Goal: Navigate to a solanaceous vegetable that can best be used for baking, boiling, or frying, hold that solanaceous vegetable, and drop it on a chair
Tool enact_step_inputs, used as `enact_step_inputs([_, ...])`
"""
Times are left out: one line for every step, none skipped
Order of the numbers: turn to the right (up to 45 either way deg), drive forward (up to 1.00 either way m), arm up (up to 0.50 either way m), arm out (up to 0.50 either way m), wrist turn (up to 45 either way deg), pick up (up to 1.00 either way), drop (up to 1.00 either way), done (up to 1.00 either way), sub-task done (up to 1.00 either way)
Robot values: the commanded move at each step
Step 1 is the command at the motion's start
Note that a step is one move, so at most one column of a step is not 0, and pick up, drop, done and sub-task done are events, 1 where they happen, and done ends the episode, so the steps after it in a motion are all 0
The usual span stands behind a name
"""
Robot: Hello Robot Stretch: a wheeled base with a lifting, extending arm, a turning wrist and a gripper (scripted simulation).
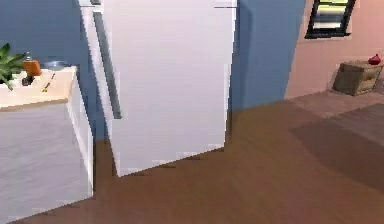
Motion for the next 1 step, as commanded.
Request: enact_step_inputs([45.0,0.0,0.0,0.0,0.0,0.0,0.0,0.0,0.0])
